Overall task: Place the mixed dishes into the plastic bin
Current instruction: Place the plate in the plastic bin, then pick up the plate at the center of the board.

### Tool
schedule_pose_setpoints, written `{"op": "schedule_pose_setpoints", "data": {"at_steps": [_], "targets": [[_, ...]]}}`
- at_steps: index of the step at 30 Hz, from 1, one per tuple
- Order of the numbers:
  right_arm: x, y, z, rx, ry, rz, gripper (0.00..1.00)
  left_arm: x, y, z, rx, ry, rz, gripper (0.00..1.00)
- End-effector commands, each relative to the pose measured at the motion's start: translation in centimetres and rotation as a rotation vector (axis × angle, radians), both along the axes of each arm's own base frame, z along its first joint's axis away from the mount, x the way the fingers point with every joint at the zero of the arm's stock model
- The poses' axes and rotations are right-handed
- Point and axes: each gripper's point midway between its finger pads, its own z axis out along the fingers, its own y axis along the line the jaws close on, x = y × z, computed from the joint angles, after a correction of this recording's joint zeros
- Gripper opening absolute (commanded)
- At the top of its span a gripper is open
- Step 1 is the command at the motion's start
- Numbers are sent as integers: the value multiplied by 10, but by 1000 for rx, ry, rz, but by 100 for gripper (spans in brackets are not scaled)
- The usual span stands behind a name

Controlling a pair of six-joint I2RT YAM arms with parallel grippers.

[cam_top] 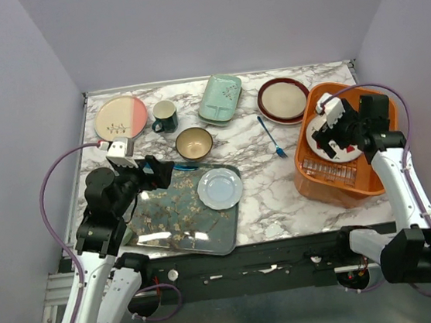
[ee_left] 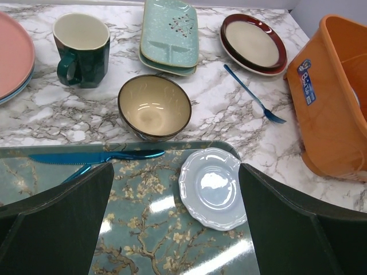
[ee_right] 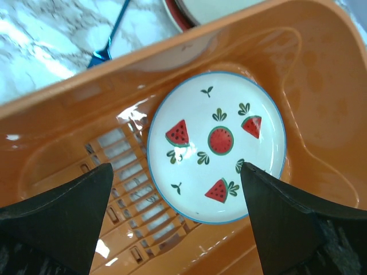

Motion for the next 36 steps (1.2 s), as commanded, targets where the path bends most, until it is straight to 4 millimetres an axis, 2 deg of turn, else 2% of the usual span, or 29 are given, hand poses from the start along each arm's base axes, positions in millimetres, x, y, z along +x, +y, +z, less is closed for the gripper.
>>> {"op": "schedule_pose_setpoints", "data": {"at_steps": [1,5,9,10,11,13,15,16,18,19,20,24,25,26,27,28,29,30,31,32,33,34,35,36], "targets": [[-11,20,33,177,-24,-38,100,-1,-10,2,-38,-3,-52,99],[-15,28,46,277,-25,-86,100,2,-19,3,-96,10,-80,99],[-18,37,54,362,-32,-108,100,3,-36,5,-207,35,-146,99],[-19,39,56,378,-34,-102,100,2,-44,0,-260,77,-173,99],[-21,41,58,403,-30,-113,100,5,-48,9,-302,57,-186,99],[-23,45,63,442,-25,-115,100,9,-57,-1,-375,149,-184,99],[-29,51,69,504,-15,-123,100,15,-66,2,-389,163,-197,99],[-33,58,72,539,-5,-98,100,20,-71,-6,-383,200,-194,99],[-40,65,75,599,10,-81,100,23,-85,-3,-378,203,-196,99],[-44,70,79,627,14,-52,100,27,-92,-9,-371,227,-192,99],[-45,71,80,639,15,-52,100,25,-104,-3,-378,228,-212,99],[-48,68,76,675,12,-69,100,44,-130,-8,-381,286,-176,99],[-49,68,75,674,8,-71,100,52,-138,-21,-363,323,-159,99],[-50,69,75,675,4,-67,100,59,-144,-13,-362,320,-150,99],[-51,69,76,677,1,-63,100,59,-156,-15,-349,333,-152,99],[-53,71,78,682,-1,-49,100,72,-163,-33,-314,371,-103,99],[-54,72,79,686,-3,-44,100,80,-173,-19,-319,358,-107,99],[-54,73,78,688,-1,-43,100,86,-182,-18,-317,360,-107,99],[-55,73,77,687,-2,-44,100,94,-196,-36,-293,400,-101,99],[-55,72,77,684,-6,-49,100,102,-206,-23,-301,394,-112,99],[-55,72,78,685,-9,-50,100,108,-215,-22,-300,396,-120,99],[-55,71,78,682,-12,-55,100,118,-226,-39,-281,428,-117,99],[-55,71,77,683,-13,-55,100,128,-236,-22,-303,403,-129,99],[-55,71,78,682,-16,-56,100,136,-243,-23,-305,407,-133,99]]}}
